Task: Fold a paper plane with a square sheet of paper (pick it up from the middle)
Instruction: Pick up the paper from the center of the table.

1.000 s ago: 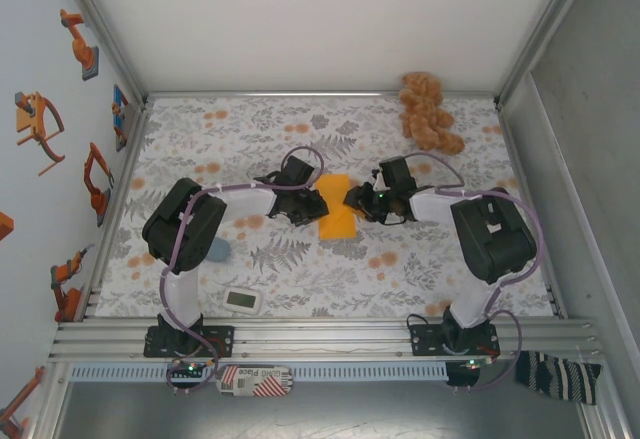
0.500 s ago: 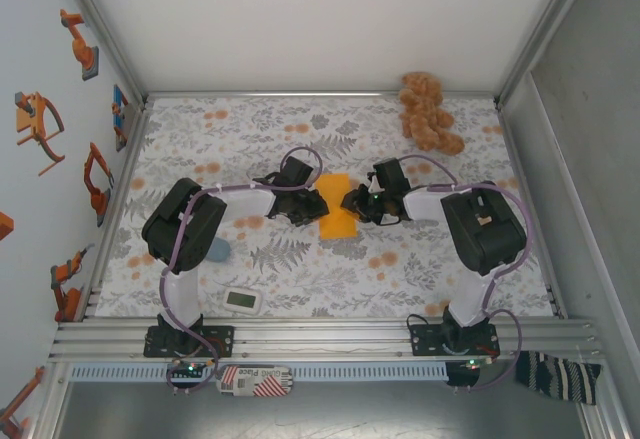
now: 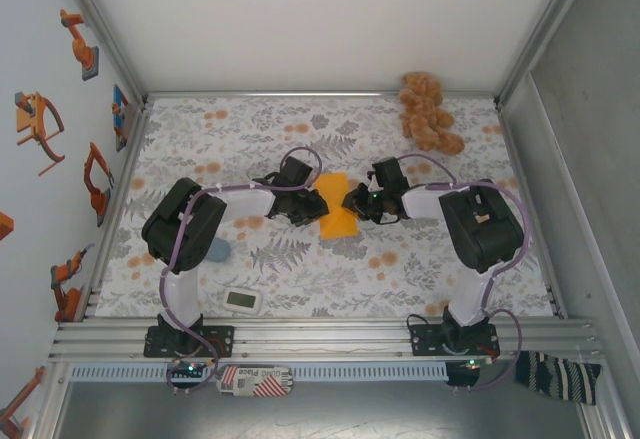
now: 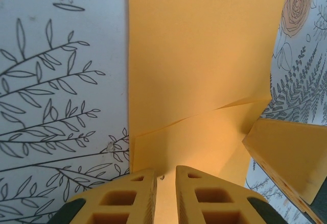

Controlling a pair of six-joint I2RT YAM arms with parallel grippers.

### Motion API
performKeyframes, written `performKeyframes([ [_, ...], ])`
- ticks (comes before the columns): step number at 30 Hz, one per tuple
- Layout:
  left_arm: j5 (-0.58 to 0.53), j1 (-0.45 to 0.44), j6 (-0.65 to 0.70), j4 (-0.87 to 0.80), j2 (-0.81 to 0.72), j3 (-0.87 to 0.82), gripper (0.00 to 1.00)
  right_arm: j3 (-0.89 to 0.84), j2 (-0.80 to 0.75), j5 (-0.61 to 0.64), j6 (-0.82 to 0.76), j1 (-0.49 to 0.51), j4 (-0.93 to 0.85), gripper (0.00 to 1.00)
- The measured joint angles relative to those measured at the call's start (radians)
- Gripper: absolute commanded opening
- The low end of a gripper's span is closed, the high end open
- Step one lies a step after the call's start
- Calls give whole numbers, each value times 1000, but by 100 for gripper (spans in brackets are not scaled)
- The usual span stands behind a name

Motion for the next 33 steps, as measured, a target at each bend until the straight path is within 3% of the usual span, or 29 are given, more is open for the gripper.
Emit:
performKeyframes([
  [17,4,4,0,0,0,0,19,31,9,8,-20,0,47,12],
  [22,5,5,0,0,0,0,20,41,19,9,-40,0,47,0],
  [24,6,6,0,-2,-2,0,21,41,20,12,-44,-1,44,0],
  [29,-5,24,4,-52,-55,-5,33,41,2,21,-77,-2,35,0],
  [33,-39,47,10,-73,-199,-35,46,44,-79,26,-109,-8,19,0],
])
